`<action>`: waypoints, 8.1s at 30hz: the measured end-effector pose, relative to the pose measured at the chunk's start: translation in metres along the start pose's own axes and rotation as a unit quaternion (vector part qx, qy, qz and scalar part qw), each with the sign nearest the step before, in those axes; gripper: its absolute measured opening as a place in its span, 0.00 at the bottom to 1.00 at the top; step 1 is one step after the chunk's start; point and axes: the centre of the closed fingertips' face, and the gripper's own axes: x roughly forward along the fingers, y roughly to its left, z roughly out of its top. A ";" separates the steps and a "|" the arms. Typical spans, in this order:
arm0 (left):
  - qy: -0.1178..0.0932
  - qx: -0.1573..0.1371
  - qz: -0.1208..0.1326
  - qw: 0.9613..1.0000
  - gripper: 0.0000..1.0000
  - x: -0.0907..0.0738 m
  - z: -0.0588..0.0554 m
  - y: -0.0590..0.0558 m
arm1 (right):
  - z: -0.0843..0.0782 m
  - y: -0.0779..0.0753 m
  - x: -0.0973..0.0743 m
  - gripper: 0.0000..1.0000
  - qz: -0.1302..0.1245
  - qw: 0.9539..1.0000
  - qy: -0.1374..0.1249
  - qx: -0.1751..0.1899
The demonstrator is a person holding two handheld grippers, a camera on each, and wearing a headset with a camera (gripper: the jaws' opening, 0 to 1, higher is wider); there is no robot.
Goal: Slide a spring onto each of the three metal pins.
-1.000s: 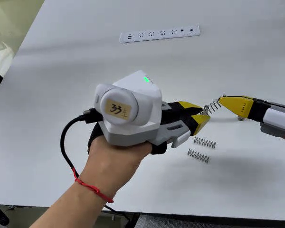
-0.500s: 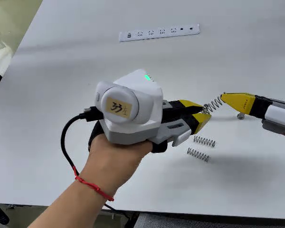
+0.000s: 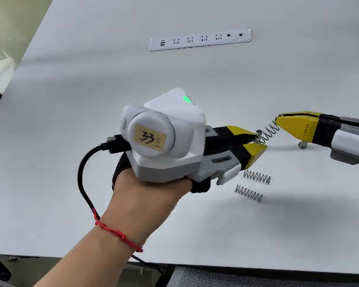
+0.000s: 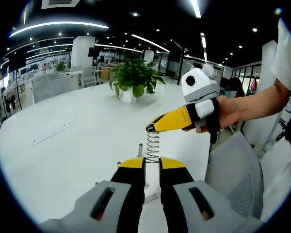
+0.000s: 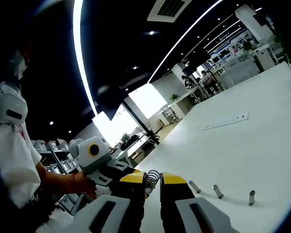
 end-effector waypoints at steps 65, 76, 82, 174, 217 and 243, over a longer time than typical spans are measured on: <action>-0.058 0.031 -0.036 0.997 0.07 0.000 0.015 -0.017 | 0.009 0.024 -0.006 0.07 -0.017 0.940 0.179 -0.290; -0.067 0.028 -0.042 0.996 0.06 0.000 0.015 -0.020 | 0.007 0.022 -0.009 0.07 -0.011 0.933 0.197 -0.301; -0.072 0.028 -0.045 0.996 0.06 0.001 0.017 -0.020 | 0.008 0.025 -0.010 0.08 -0.007 0.929 0.204 -0.307; -0.084 0.055 -0.076 0.992 0.09 -0.002 0.015 -0.041 | -0.029 0.030 -0.022 0.07 0.175 0.686 0.551 -0.443; -0.052 0.069 0.005 0.996 0.65 -0.039 -0.050 0.018 | -0.023 -0.012 0.039 0.07 0.093 0.706 0.541 -0.448; -0.053 0.045 0.018 0.997 0.85 -0.046 -0.073 0.034 | -0.049 -0.061 0.092 0.07 0.064 0.707 0.553 -0.437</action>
